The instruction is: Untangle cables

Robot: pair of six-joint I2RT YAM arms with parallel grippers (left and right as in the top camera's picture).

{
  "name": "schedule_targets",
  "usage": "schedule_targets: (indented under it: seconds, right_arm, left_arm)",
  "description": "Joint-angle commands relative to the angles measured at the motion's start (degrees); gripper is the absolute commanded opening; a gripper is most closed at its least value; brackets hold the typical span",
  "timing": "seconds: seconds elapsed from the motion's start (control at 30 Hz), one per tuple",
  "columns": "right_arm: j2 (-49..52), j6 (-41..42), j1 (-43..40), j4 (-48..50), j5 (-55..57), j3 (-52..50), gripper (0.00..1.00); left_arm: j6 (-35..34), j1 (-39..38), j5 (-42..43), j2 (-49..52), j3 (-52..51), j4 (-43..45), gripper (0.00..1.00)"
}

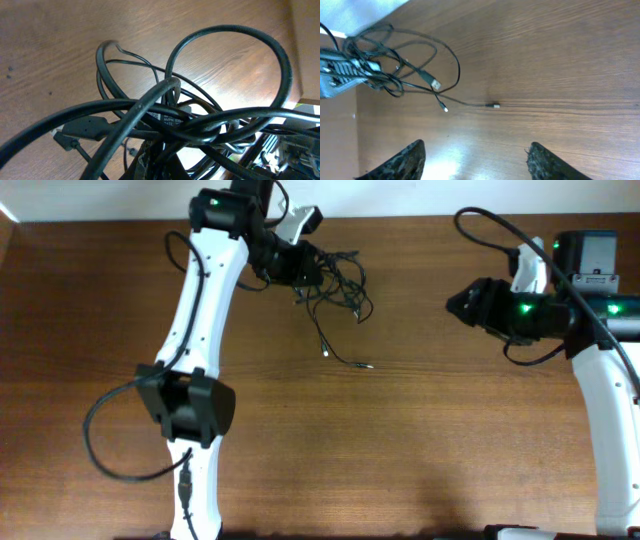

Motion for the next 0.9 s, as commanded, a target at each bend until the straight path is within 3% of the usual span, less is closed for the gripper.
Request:
schedule_targets:
  seconds: [0.0,0.33,0.57,0.87]
  right_arm:
    - [-0.4,-2.3,3.3,0.0,-1.8,0.2,0.73]
    - [1.9,-2.3,4.3,0.8,-1.8,0.1,0.73]
    - [2.0,-8.0,4.4,-4.3,-1.9,0.1,0.73]
    - [2.0,-10.9,12.5,-4.5,0.8,0.1,0.74]
  left_arm:
    - [0.7,-0.3,3.0,-7.6,0.6,0.4,0.0]
    - [-0.7,-0.3,1.3,-8.1,0.6,0.2,0.0]
    - [-0.7,-0.3,1.3,-8.1,0.6,0.2,0.0]
    - [-1.7,-0.3,1.3,-8.1,0.6,0.2,0.0]
